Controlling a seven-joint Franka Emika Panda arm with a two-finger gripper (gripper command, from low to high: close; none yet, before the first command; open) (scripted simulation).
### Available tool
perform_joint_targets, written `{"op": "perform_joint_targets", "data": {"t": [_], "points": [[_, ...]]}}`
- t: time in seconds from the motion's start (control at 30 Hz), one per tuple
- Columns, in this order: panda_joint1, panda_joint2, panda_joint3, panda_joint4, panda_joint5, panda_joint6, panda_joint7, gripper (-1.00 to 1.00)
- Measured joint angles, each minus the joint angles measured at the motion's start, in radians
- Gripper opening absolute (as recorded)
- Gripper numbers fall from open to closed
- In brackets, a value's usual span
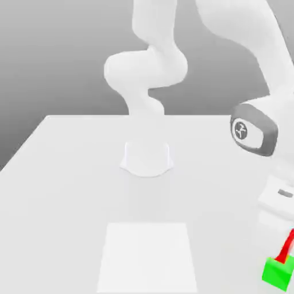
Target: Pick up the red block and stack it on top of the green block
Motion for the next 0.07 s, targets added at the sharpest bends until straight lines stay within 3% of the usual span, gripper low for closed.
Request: {"op": "perform_joint_targets", "data": {"t": [0.07], "points": [[0.000,0.000,0.000,0.000,0.000,0.000,0.000,1.00]]}}
